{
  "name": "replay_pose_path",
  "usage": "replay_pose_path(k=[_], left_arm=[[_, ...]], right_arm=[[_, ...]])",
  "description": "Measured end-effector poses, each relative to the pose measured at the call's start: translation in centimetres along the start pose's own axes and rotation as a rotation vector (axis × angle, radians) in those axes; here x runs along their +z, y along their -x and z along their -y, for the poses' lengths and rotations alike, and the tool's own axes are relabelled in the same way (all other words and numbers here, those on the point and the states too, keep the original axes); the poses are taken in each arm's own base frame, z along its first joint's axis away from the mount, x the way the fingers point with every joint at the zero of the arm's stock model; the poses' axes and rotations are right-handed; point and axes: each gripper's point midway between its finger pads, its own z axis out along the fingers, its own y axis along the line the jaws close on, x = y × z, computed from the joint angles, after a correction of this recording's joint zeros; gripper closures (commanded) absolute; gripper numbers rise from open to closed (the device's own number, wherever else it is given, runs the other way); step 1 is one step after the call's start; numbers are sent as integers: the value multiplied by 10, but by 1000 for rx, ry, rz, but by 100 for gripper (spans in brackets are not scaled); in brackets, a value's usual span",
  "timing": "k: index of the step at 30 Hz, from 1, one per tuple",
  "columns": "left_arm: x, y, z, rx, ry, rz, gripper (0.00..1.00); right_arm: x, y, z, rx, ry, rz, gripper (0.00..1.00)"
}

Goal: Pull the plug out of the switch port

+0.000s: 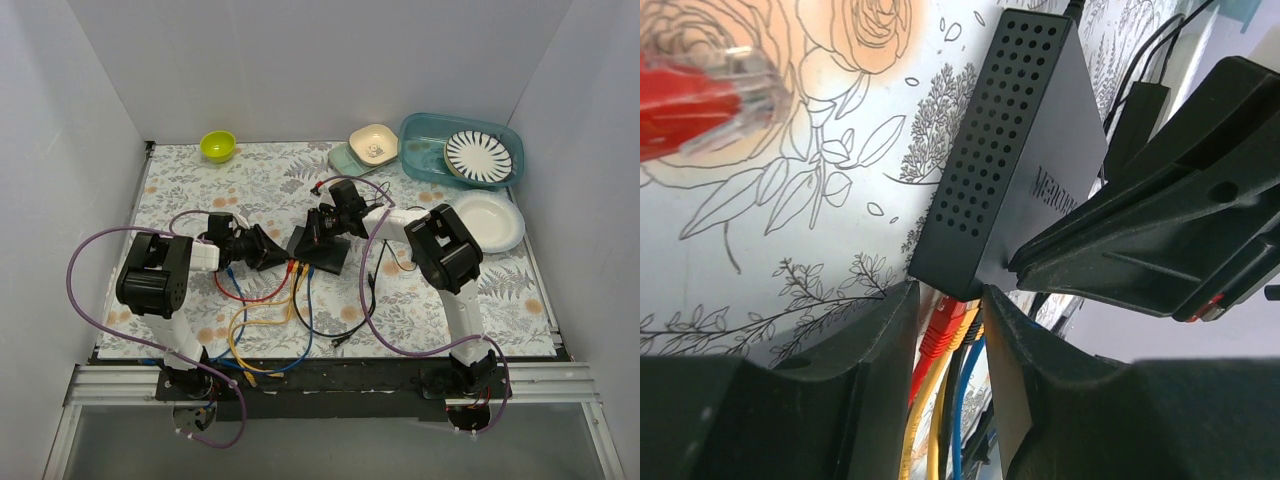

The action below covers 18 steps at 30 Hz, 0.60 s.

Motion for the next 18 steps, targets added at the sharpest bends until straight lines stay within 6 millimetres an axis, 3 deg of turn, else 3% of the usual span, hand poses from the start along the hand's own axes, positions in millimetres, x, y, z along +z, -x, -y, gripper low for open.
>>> replay_pose_path(k=[11,18], left_arm=[[3,-17,4,25,-14,-27,66],[4,-16,2,4,-7,-22,79]], right_arm=[[0,1,0,3,-2,-2,85],[2,2,0,2,1,-4,85]])
